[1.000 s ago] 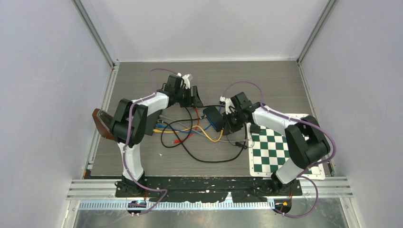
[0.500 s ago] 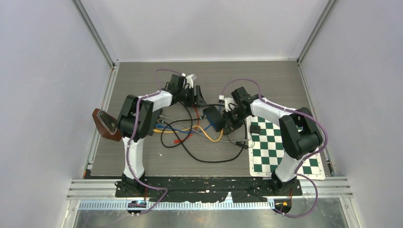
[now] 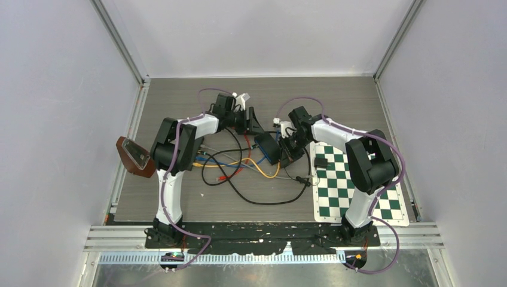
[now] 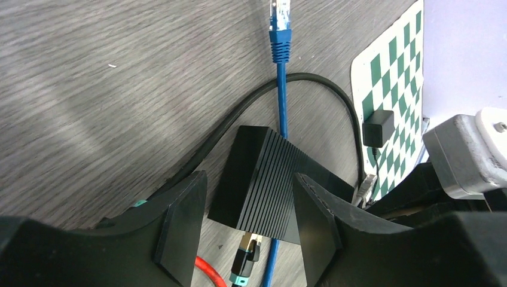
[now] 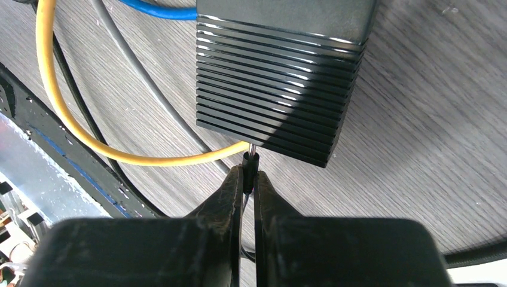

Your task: Insert the plug into the switch port

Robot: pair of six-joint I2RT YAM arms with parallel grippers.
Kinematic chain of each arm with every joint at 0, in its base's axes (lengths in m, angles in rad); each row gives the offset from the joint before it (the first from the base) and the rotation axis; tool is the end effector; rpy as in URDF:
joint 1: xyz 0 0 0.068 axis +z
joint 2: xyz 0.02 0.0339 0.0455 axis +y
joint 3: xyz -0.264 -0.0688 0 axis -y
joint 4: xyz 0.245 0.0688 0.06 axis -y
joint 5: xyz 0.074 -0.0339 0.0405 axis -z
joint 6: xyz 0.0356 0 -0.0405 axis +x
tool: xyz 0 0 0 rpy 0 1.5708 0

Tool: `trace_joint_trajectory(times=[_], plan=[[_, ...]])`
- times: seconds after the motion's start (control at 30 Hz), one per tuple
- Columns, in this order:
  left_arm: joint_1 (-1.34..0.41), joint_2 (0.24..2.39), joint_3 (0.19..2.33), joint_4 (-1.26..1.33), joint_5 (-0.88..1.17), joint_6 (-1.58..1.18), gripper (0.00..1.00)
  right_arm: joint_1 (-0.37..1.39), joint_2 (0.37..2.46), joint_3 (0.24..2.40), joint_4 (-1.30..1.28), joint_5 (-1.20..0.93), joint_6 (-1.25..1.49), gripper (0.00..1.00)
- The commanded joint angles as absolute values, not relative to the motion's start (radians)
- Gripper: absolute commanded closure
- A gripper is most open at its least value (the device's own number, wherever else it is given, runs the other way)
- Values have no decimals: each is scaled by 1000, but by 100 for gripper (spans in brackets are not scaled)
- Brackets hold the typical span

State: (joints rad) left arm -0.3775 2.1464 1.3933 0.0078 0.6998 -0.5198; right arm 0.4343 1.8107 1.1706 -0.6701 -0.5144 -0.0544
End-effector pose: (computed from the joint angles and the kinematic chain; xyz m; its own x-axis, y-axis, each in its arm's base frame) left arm 0.4172 -0.1901 0.1425 -0.9058 -0.0496 -0.4209 0.3135 0.5899 -0.7441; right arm 0.3030 0.1598 0.1703 -0.8491 -0.4460 -0.2831 -0.5283 0.7132 0.4607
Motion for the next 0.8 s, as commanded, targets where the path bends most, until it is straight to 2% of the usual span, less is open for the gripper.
trace_joint_trajectory(times=[0.0, 0.77], plan=[[-374, 2157, 1436, 71, 759, -537, 43, 429, 1821, 1215, -679, -510, -61, 95], [-390, 2183, 1424, 89, 835, -558, 49, 430, 1845, 1211, -645, -540, -42, 95]])
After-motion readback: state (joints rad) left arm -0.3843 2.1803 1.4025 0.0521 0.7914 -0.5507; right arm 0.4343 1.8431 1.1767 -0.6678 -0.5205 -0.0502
